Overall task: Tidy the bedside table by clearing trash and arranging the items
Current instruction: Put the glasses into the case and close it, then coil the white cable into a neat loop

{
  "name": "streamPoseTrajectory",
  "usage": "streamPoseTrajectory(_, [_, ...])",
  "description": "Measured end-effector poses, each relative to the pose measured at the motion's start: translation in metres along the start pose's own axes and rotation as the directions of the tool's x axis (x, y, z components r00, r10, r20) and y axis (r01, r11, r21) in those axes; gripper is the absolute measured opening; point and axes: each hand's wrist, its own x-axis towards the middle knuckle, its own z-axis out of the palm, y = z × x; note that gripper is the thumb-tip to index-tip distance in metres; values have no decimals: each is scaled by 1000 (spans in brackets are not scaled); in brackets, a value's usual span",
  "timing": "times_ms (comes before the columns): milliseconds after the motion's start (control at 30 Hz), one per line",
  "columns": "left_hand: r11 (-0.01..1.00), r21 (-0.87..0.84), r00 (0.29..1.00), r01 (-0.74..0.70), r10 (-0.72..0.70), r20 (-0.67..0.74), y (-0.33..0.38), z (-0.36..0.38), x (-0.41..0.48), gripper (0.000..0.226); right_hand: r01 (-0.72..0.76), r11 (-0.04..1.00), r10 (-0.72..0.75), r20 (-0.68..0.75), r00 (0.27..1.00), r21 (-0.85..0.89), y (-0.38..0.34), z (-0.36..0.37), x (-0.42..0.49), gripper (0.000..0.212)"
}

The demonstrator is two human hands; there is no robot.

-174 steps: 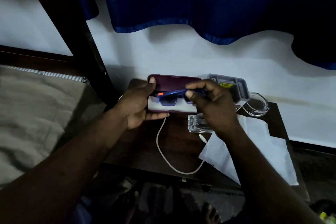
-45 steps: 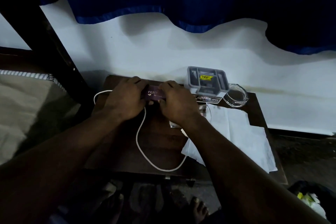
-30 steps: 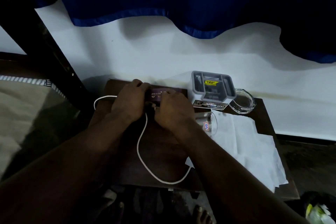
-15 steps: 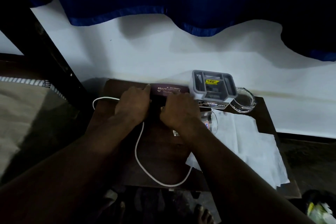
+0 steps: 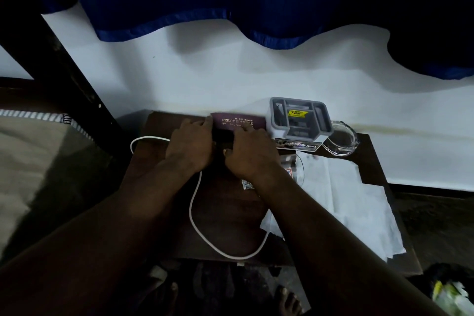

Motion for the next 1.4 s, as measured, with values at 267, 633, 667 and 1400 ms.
streamPoseTrajectory(267, [997, -63, 999, 50, -50, -5, 2, -6, -2, 86, 51, 998, -50, -39, 998, 23, 3, -7, -3, 56])
streamPoseTrajectory(633, [992, -64, 986, -108, 99, -132, 31, -40, -44, 66, 70, 981, -27, -235, 972, 180, 43, -61, -39, 17])
streamPoseTrajectory(667, [989, -88, 985, -119, 107, -133, 34, -45, -50, 62, 67, 979, -18, -246, 969, 191, 49, -64, -46, 14])
streamPoseTrajectory(1400, [980, -62, 904, -187, 196, 381, 77, -34, -139, 40, 23, 999, -26, 133, 991, 28, 79, -35, -120, 15])
